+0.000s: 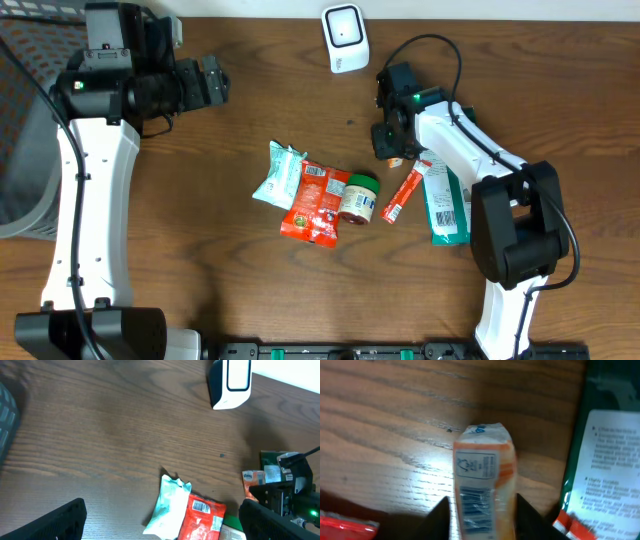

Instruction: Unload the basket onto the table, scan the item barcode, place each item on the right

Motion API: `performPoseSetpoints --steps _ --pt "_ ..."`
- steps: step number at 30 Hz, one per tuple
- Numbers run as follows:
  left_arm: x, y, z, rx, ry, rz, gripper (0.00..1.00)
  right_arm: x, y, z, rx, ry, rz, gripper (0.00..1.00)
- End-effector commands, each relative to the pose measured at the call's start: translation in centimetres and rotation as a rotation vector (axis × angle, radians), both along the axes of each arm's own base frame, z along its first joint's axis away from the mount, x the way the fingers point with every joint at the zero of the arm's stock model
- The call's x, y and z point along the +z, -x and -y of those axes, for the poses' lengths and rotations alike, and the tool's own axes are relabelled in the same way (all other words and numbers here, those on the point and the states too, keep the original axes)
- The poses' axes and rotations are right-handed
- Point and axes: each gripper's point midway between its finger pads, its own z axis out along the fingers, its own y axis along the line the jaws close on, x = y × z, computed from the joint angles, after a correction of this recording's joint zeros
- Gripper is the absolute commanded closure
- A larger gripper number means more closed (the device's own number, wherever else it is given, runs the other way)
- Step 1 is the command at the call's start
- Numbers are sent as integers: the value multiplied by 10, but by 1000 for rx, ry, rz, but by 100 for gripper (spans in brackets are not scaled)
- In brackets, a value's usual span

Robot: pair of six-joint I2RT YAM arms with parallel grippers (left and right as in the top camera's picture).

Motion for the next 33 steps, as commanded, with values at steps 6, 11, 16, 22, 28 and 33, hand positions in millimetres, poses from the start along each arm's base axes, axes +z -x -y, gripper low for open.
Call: performPoseSetpoints --steps 6,11,16,22,28,33 --pt "2 -1 2 -14 4 4 2 2 -5 6 -9 38 21 76" --pt "2 -1 2 -14 4 4 3 2 -6 6 -9 38 23 53" --pt "2 -1 2 -14 4 4 3 8 -11 7 -15 33 42 40" --pt "2 -1 2 -14 4 4 3 45 -21 7 -24 19 83 37" --pt "2 -1 2 -14 4 4 3 102 -16 8 -47 5 101 29" --pt "2 -1 2 -14 4 4 3 132 4 17 -126 -10 83 23"
